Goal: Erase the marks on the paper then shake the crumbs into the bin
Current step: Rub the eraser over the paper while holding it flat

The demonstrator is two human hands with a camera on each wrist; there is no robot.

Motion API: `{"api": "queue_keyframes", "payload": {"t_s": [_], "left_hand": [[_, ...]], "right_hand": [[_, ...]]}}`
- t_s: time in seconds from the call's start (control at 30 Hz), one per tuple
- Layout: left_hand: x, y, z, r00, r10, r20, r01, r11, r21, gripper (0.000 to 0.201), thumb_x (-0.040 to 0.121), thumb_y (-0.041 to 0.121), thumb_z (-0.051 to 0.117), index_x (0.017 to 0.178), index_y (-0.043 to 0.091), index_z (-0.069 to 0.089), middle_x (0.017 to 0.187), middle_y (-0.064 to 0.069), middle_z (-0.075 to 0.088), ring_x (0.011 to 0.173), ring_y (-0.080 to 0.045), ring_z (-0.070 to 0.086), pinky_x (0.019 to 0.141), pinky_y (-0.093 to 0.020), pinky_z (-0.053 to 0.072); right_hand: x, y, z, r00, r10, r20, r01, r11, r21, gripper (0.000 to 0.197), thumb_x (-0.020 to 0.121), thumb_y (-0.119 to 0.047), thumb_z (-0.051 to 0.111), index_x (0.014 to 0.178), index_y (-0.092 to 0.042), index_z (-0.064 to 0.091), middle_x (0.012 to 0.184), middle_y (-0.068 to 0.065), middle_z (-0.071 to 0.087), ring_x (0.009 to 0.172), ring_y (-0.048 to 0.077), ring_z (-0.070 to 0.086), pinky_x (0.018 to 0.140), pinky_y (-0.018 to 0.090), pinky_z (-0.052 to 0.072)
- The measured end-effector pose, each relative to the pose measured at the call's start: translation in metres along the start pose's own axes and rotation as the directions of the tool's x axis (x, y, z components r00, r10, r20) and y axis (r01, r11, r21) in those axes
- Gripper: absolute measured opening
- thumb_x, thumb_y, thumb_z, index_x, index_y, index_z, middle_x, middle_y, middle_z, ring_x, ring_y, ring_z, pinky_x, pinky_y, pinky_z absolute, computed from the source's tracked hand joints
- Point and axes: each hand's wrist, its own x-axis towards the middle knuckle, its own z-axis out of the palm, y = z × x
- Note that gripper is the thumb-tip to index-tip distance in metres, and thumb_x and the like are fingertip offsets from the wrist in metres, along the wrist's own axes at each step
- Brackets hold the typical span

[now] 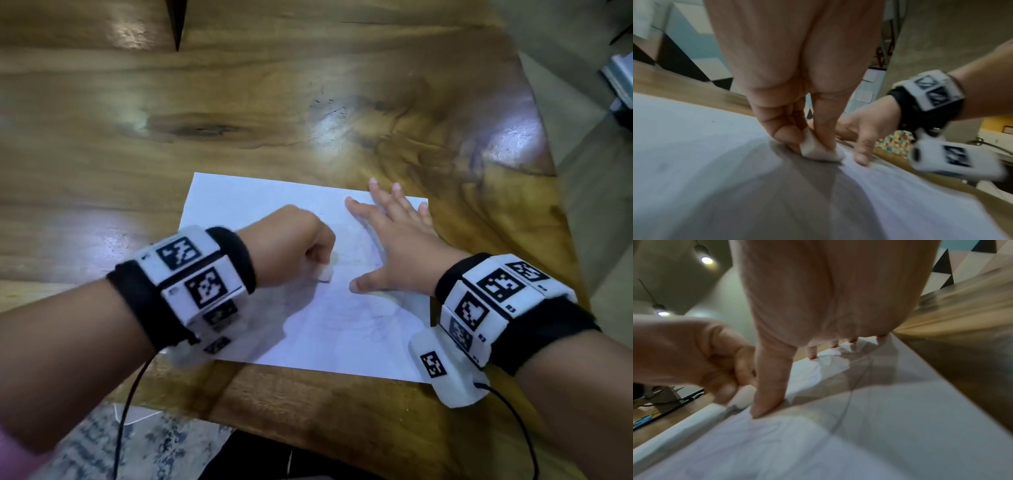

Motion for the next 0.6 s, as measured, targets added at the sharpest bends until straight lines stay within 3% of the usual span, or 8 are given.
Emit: {"api": "queue_keyframes", "payload": {"t_s": [0.1, 0.17, 0.23, 0.3, 0.33, 0.4, 0.5, 0.6], "left_hand": [[0.030, -0.001, -0.017, 0.982, -0.119, -0.147, 0.118, 0.993, -0.017, 0.012, 0.075, 0.006, 0.058, 0.084, 0.009, 0.065, 0.071, 0.003, 0.052, 0.075, -0.018, 0.048, 0.054, -0.022, 0.025], [0.043, 0.000, -0.023, 0.964, -0.168, -0.205, 0.167, 0.986, -0.022, 0.012, 0.076, 0.004, 0.057, 0.084, 0.009, 0.064, 0.062, 0.007, 0.045, 0.077, -0.019, 0.047, 0.063, -0.021, 0.029], [0.033, 0.002, -0.019, 0.972, -0.162, -0.169, 0.159, 0.987, -0.029, 0.011, 0.076, 0.003, 0.055, 0.076, 0.013, 0.061, 0.058, 0.009, 0.041, 0.073, -0.020, 0.046, 0.062, -0.024, 0.033], [0.009, 0.002, -0.008, 0.994, -0.068, -0.087, 0.068, 0.998, -0.006, 0.012, 0.075, 0.005, 0.055, 0.068, 0.015, 0.056, 0.058, 0.005, 0.045, 0.069, -0.020, 0.045, 0.054, -0.018, 0.030], [-0.002, 0.002, -0.002, 0.999, -0.024, -0.034, 0.024, 1.000, 0.004, 0.009, 0.074, 0.008, 0.057, 0.068, 0.014, 0.058, 0.062, 0.003, 0.049, 0.068, -0.020, 0.045, 0.053, -0.014, 0.029], [-0.010, -0.002, 0.003, 1.000, 0.000, 0.029, 0.000, 1.000, 0.004, 0.003, 0.074, 0.010, 0.059, 0.073, 0.011, 0.062, 0.071, 0.002, 0.055, 0.070, -0.018, 0.048, 0.053, -0.021, 0.030], [0.014, -0.006, -0.007, 0.994, -0.052, -0.095, 0.051, 0.999, -0.010, 0.010, 0.073, 0.004, 0.059, 0.077, 0.012, 0.064, 0.068, 0.006, 0.052, 0.071, -0.018, 0.048, 0.060, -0.022, 0.026], [0.040, -0.001, -0.022, 0.956, -0.158, -0.246, 0.153, 0.987, -0.037, 0.009, 0.074, 0.003, 0.059, 0.079, 0.010, 0.063, 0.072, 0.001, 0.052, 0.075, -0.020, 0.046, 0.059, -0.023, 0.025]], "right_hand": [[0.000, -0.001, 0.000, 1.000, 0.000, 0.006, 0.000, 1.000, 0.004, 0.115, 0.065, -0.052, 0.078, 0.148, -0.041, -0.001, 0.154, -0.009, -0.028, 0.140, 0.016, -0.029, 0.110, 0.041, -0.018], [-0.001, -0.001, -0.001, 1.000, 0.004, 0.008, -0.004, 1.000, 0.002, 0.115, 0.066, -0.052, 0.078, 0.148, -0.041, -0.001, 0.154, -0.010, -0.028, 0.140, 0.016, -0.029, 0.111, 0.042, -0.017], [0.000, 0.000, -0.001, 1.000, 0.005, 0.002, -0.005, 1.000, 0.002, 0.115, 0.065, -0.052, 0.078, 0.148, -0.042, -0.001, 0.154, -0.010, -0.028, 0.140, 0.016, -0.029, 0.111, 0.042, -0.017], [0.000, 0.000, 0.000, 1.000, 0.005, 0.001, -0.005, 1.000, 0.000, 0.115, 0.065, -0.052, 0.078, 0.148, -0.042, -0.001, 0.154, -0.010, -0.028, 0.140, 0.016, -0.029, 0.111, 0.041, -0.018], [0.000, 0.000, 0.000, 1.000, 0.005, 0.002, -0.005, 1.000, -0.004, 0.115, 0.065, -0.052, 0.078, 0.148, -0.042, -0.001, 0.154, -0.010, -0.028, 0.140, 0.016, -0.029, 0.110, 0.041, -0.018], [0.000, 0.000, 0.000, 1.000, 0.006, 0.007, -0.006, 1.000, -0.009, 0.115, 0.066, -0.052, 0.078, 0.148, -0.042, -0.002, 0.153, -0.010, -0.029, 0.140, 0.016, -0.030, 0.110, 0.041, -0.018], [0.001, 0.000, 0.000, 1.000, 0.007, 0.003, -0.007, 1.000, -0.002, 0.115, 0.065, -0.052, 0.078, 0.148, -0.042, -0.002, 0.154, -0.010, -0.028, 0.140, 0.015, -0.030, 0.110, 0.040, -0.018], [0.001, 0.000, 0.001, 1.000, 0.010, 0.000, -0.010, 1.000, 0.009, 0.115, 0.065, -0.051, 0.079, 0.148, -0.042, 0.000, 0.154, -0.011, -0.027, 0.140, 0.015, -0.029, 0.110, 0.041, -0.018]]}}
